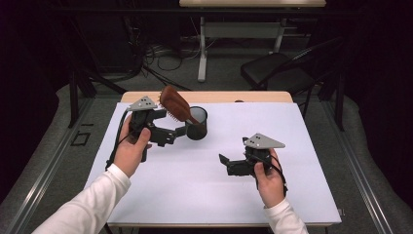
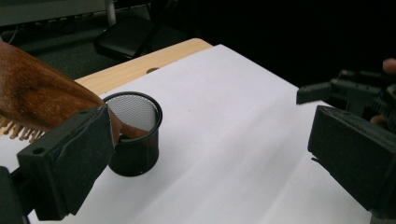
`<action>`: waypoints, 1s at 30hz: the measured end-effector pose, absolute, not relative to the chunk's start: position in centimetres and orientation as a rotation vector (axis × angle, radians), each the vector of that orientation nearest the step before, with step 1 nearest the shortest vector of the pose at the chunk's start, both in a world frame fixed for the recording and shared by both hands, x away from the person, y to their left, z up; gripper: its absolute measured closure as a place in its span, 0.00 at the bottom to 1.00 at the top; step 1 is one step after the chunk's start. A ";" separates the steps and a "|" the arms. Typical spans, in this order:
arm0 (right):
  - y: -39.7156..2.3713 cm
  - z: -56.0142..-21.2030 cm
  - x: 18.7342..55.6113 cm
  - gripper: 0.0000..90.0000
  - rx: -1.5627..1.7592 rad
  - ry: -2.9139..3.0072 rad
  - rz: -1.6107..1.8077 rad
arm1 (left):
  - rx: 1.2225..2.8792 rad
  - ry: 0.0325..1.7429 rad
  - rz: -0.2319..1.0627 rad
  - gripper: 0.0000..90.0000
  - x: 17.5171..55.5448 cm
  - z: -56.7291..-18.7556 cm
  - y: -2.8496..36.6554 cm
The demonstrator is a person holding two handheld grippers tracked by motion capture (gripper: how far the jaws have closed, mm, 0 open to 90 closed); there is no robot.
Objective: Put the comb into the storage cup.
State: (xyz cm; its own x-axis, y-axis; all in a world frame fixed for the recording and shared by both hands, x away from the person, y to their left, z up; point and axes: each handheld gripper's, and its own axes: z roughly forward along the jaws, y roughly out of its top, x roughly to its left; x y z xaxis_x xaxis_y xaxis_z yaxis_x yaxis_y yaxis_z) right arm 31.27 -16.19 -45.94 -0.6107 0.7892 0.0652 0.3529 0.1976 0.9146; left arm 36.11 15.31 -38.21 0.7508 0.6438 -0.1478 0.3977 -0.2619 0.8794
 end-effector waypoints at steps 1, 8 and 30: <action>-16.3 -45.9 31.2 0.01 1.066 2.056 1.392 | 1.897 0.794 0.291 0.01 35.8 -38.4 15.3; -17.3 -45.8 30.9 0.01 1.080 2.066 1.376 | 1.900 0.777 0.271 0.01 34.2 -40.1 15.5; -21.6 -48.0 29.2 0.02 1.186 2.027 1.312 | 1.846 0.911 0.258 0.01 32.4 -46.9 20.2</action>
State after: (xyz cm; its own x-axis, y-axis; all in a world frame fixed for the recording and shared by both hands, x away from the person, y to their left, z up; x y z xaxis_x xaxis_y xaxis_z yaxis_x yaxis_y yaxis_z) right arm 29.21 -21.64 -48.01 -0.5305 0.8439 0.0792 0.4180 0.1791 0.8906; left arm 32.35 20.23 -46.88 0.6911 0.6883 -0.2206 0.4708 -0.1971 0.8599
